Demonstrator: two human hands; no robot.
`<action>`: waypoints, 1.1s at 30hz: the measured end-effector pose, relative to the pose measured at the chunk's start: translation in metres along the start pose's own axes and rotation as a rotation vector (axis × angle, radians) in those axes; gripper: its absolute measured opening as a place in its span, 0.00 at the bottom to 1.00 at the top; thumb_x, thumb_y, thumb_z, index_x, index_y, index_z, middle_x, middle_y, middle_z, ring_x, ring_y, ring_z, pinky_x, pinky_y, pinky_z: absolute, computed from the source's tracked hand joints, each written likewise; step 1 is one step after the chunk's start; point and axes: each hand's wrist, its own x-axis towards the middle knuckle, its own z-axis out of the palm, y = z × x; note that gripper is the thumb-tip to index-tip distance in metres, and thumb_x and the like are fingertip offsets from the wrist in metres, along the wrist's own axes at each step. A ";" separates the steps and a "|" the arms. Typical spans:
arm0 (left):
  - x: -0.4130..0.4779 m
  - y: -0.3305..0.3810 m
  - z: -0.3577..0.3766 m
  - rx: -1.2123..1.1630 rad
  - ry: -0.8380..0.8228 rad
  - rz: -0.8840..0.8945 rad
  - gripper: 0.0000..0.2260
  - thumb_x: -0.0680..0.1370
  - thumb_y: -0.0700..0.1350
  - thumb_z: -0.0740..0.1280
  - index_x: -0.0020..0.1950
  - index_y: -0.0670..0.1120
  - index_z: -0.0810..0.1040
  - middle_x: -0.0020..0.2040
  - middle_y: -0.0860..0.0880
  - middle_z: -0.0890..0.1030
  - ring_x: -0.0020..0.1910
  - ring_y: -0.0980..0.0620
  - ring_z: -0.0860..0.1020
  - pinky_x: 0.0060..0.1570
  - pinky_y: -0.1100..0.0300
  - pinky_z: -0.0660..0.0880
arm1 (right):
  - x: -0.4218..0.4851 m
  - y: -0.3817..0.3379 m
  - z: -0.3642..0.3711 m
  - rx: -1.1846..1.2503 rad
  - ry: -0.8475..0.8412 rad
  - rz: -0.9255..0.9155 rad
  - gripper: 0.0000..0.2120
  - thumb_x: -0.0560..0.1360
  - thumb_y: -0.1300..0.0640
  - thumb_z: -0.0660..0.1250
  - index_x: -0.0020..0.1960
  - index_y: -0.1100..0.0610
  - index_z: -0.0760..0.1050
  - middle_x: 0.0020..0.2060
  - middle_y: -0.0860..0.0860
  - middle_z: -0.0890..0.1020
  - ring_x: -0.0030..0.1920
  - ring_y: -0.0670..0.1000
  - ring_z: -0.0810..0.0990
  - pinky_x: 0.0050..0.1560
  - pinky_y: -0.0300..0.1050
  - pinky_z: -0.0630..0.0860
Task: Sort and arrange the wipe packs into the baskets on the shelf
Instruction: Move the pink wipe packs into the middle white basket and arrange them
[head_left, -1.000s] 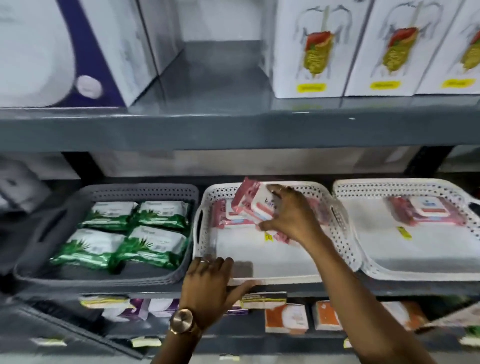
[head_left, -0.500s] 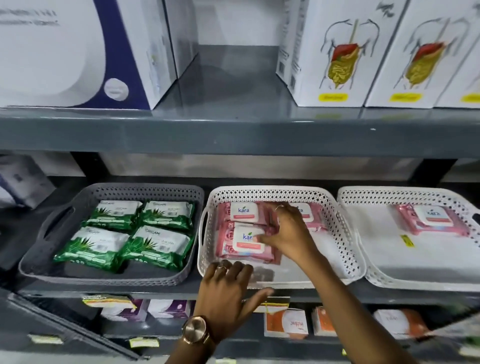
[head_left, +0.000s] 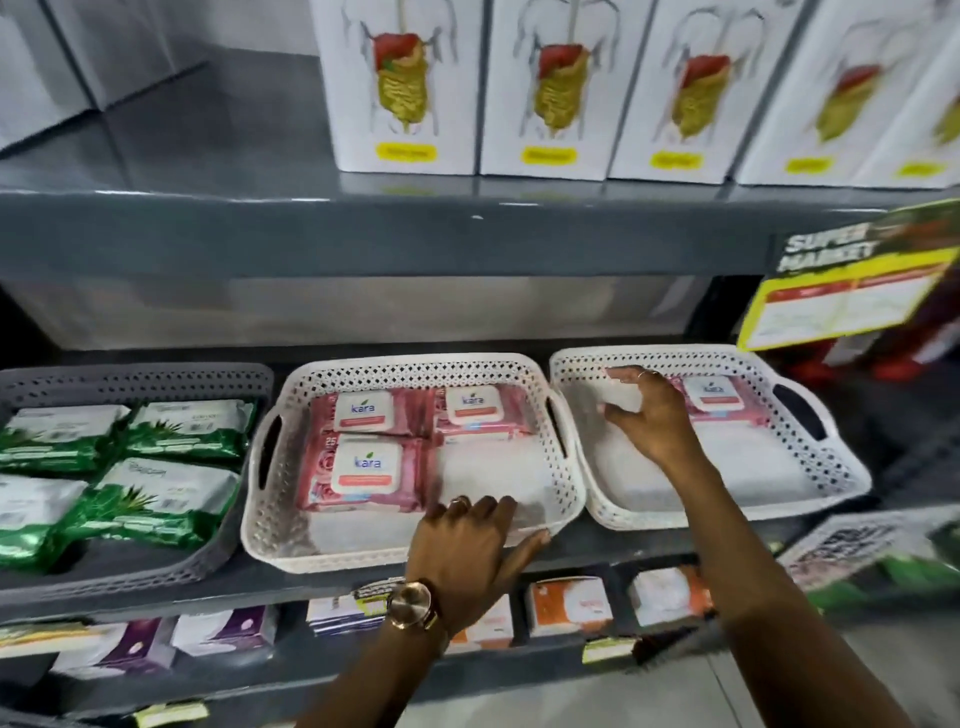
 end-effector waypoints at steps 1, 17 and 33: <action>0.000 0.002 0.003 0.027 0.005 0.009 0.25 0.78 0.65 0.46 0.47 0.52 0.76 0.37 0.52 0.81 0.33 0.49 0.79 0.28 0.60 0.66 | 0.007 0.019 -0.004 -0.036 -0.009 0.033 0.22 0.67 0.64 0.74 0.60 0.62 0.76 0.58 0.61 0.80 0.61 0.60 0.76 0.61 0.45 0.68; -0.002 0.002 0.022 0.078 0.259 0.024 0.19 0.76 0.61 0.62 0.32 0.49 0.71 0.24 0.51 0.74 0.22 0.50 0.73 0.25 0.63 0.61 | 0.105 0.131 -0.049 -0.596 -0.386 0.145 0.42 0.52 0.66 0.79 0.65 0.60 0.71 0.62 0.64 0.76 0.62 0.63 0.75 0.61 0.54 0.74; -0.020 -0.035 0.001 0.032 0.053 0.004 0.21 0.78 0.64 0.53 0.46 0.50 0.75 0.29 0.53 0.79 0.24 0.52 0.76 0.22 0.64 0.69 | -0.001 -0.057 -0.040 0.246 -0.138 -0.012 0.35 0.51 0.47 0.82 0.57 0.48 0.78 0.51 0.50 0.85 0.48 0.49 0.83 0.45 0.42 0.80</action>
